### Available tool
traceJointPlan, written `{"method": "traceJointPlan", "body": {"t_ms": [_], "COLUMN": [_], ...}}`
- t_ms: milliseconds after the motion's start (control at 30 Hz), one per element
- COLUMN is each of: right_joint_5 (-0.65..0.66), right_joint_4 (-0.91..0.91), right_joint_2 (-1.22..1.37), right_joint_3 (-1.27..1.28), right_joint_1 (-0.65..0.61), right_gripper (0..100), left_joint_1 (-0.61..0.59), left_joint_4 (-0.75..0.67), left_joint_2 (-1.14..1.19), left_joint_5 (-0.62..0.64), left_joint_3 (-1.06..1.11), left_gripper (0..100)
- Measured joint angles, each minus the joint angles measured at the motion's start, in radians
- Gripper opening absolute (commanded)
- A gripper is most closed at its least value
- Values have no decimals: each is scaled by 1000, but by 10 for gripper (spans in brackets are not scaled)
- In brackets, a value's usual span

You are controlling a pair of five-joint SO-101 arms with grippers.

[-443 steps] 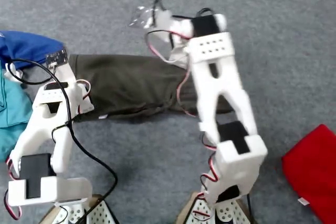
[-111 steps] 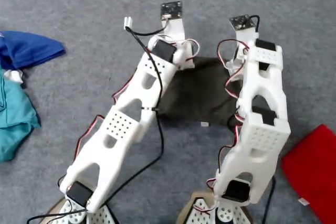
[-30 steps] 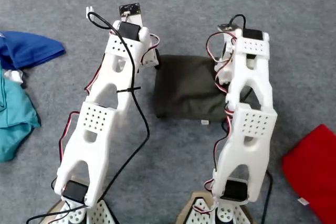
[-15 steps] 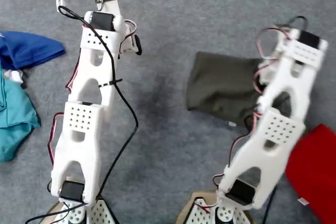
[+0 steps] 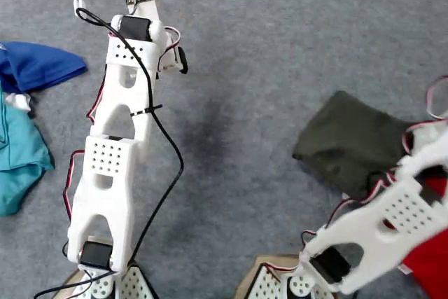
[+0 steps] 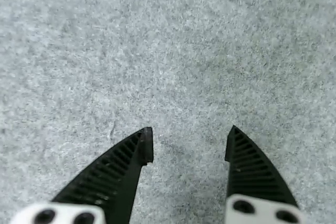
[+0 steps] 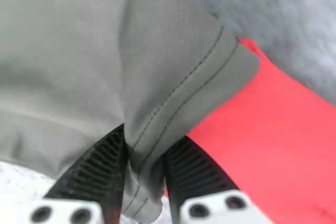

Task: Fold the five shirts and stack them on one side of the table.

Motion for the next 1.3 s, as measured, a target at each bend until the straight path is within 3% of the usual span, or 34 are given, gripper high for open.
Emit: {"method": "traceJointPlan", "body": {"t_ms": [267, 900, 1300], "right_joint_5": [84, 336, 411], "right_joint_4": [0, -15, -80], "right_joint_2": [-175, -183, -160], "right_joint_3": [80, 83, 80], "right_joint_1": [110, 512, 591], "right_gripper": [5, 5, 9], "left_joint_1": [2, 0, -6], "left_joint_4": [0, 0, 0], "left_joint_2": [0, 0, -92], "left_joint_5": [0, 17, 18], "left_joint_3": [0, 100, 101], "left_gripper": [232, 231, 231]}}
